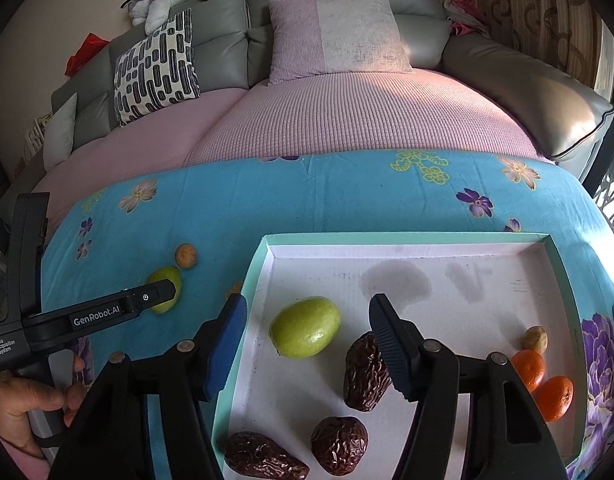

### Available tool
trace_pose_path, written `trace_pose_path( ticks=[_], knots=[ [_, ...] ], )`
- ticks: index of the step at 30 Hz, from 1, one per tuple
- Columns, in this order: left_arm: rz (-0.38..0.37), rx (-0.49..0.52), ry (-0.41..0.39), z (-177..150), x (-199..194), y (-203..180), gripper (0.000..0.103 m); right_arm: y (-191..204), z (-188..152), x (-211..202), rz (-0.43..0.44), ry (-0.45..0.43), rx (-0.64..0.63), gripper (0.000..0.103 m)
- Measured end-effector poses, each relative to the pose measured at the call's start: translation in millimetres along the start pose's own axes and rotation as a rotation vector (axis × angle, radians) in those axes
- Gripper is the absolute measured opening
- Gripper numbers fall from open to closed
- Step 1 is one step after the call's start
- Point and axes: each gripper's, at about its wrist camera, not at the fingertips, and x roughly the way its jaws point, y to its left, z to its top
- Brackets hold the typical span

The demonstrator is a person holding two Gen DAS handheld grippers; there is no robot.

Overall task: Organize fruits
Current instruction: 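Move both open tools back from the tray toward the green pear and brown fruit, then grasp the green pear with the left tool while the right tool grasps the small brown fruit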

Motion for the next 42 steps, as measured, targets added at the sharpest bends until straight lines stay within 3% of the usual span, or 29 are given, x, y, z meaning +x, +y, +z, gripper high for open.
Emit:
trace_pose_path(
  ticks=[2, 10, 21, 31, 42],
  knots=[
    [0.002, 0.001, 0.009, -0.7, 2.7, 0.4, 0.042, 1.6, 0.2, -0.4, -0.001, -0.001, -0.005, 0.065],
    [0.004, -0.031, -0.037, 4.1, -12.7, 13.3, 0.041, 19.1, 10.3, 5.3, 0.040, -0.002, -0.034, 0.064],
    [0.113, -0.115, -0.184, 18.9, -61.1, 57.1, 0.041, 90.1, 34.5, 49.7, 0.200, 0.059, -0.167, 0.044],
    [0.119, -0.171, -0.214, 23.3, -71.3, 79.2, 0.041, 120.8, 35.5, 107.7, 0.152, 0.169, -0.243, 0.031],
    [0.109, -0.173, -0.215, 22.5, -71.5, 78.1, 0.041, 119.3, 40.2, 130.6, 0.134, 0.207, -0.235, 0.026]
  ],
)
